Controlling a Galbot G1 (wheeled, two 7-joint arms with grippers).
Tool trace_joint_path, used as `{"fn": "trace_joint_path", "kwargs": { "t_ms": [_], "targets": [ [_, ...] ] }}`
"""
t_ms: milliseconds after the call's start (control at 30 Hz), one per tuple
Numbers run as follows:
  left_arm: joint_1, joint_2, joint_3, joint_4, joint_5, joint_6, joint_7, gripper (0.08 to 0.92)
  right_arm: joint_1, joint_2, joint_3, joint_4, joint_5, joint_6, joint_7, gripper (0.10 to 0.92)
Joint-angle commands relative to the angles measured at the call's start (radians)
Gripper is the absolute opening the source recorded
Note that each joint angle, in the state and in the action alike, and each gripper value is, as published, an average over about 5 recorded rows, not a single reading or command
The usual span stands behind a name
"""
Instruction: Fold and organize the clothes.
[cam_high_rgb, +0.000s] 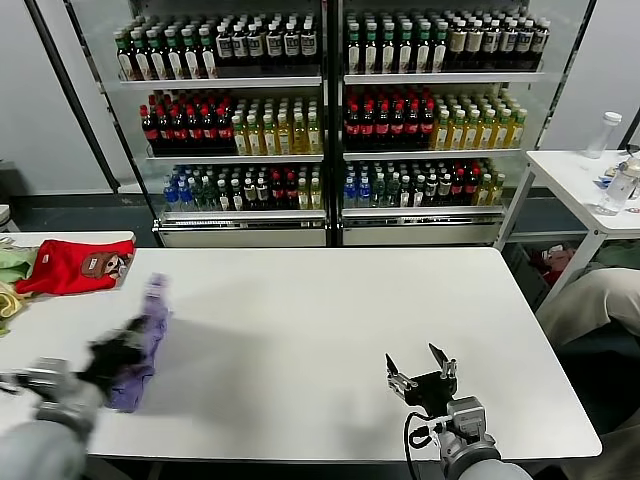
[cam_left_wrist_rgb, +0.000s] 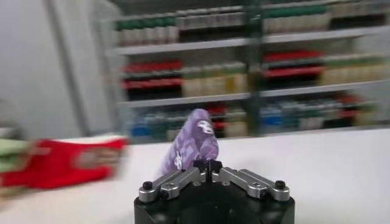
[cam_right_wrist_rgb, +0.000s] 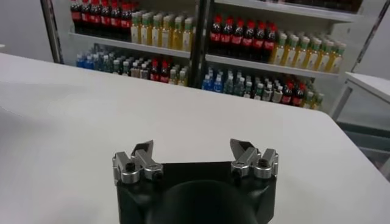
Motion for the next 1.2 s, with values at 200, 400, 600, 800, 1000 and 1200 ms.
{"fn": "trace_joint_path", "kwargs": {
  "t_ms": [200,400,600,800,1000,1200],
  "targets": [
    [-0.244,-0.33,0.62,0.115,0.247,-0.092,-0.1,0.154,-0.01,-0.014,0.016,0.019,-0.002,0.0,-0.001,0.823],
    [-0.259,-0.18,0.421,-0.019,0.242,-0.116,-0.088,0.326,0.018,-0.016,0.013,0.005,0.001,0.0,-0.006,0.823],
    [-0.158,-0.014,0.179,0.014,0.281,-0.176,-0.049,0.499,0.117,-0.002,-0.019,-0.068,0.01,0.0,-0.019,0.823],
    [-0.062,-0.01,0.137,0.055,0.319,-0.24,-0.034,0.672,0.272,0.078,-0.141,-0.198,0.155,-0.002,0.003,0.823],
    [-0.058,-0.048,0.162,0.065,0.331,-0.248,-0.024,0.808,0.405,0.182,-0.302,-0.353,0.336,-0.003,0.065,0.823],
    [-0.051,-0.074,0.168,0.08,0.348,-0.259,-0.025,0.822,0.457,0.234,-0.375,-0.453,0.402,-0.005,0.106,0.823]
  ]
}}
